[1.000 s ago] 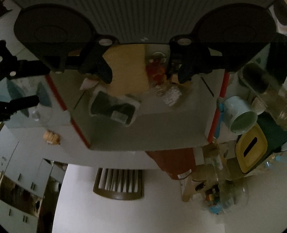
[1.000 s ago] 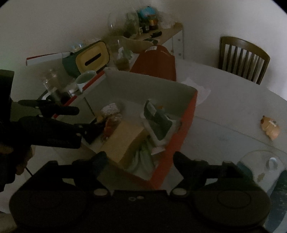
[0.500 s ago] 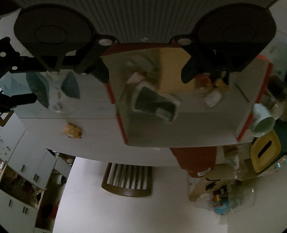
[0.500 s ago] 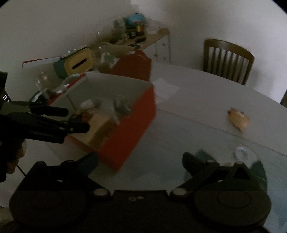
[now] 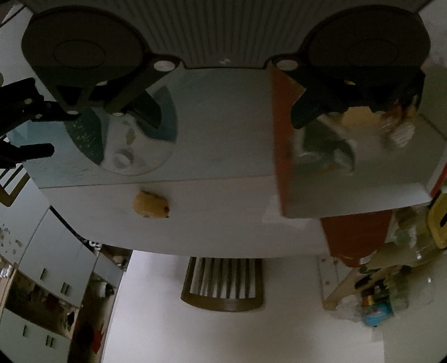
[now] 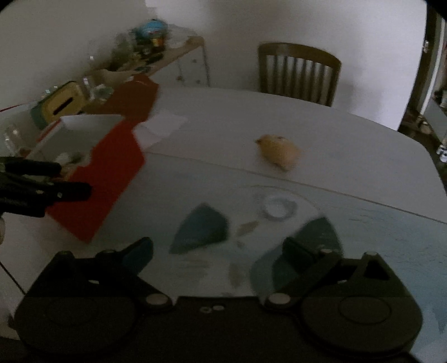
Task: Organize objects
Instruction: 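Move both tools back over the table toward the yellow figurine, then grasp the yellow lucky-cat figurine with the left tool while the right tool grasps the white lid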
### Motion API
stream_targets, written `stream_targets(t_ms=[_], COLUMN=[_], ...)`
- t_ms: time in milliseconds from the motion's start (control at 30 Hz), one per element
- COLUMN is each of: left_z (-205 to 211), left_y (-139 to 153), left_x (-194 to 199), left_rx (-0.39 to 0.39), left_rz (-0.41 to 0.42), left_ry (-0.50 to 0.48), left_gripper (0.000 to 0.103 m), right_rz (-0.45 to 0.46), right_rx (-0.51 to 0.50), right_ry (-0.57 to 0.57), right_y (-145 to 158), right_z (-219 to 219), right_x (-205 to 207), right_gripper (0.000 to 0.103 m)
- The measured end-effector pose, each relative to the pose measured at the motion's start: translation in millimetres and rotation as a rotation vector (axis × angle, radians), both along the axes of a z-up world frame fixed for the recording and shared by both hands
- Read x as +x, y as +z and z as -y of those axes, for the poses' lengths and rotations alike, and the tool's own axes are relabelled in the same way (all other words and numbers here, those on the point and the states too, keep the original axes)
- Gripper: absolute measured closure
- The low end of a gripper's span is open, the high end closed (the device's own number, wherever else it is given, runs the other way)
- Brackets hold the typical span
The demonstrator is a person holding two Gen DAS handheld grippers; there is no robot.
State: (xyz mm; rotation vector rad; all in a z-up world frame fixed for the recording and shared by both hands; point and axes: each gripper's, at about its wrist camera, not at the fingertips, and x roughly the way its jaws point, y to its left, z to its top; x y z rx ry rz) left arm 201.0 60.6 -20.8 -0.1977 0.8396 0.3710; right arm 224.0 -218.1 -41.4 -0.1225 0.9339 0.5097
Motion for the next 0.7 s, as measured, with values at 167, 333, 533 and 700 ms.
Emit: stream_targets(t_ms=[167, 333, 533, 700], left_z=[24, 38, 50, 51], left_y=[-8, -18, -23, -27], left_x=[38, 81, 135, 179], left_rx=[0.032, -0.009, 0.006, -0.014], left_rz=[-0.016, -0.058, -0.096, -0.125], left_ry=[-0.051, -0.079, -0.111, -0.115], left_gripper=[0.001, 0.001, 0.001, 0.001], right_rz=[-0.020, -0.020, -0.020, -0.033], right_rx=[-0.005, -0.028, -0.038, -0.032], right_ry=[-0.029, -0.020, -0.016, -0.011], right_y=[-14, -25, -36, -45], right_z=[26, 43, 47, 45], right_x=[13, 24, 41, 57], right_gripper=[0.006, 0.007, 0.008, 0.008])
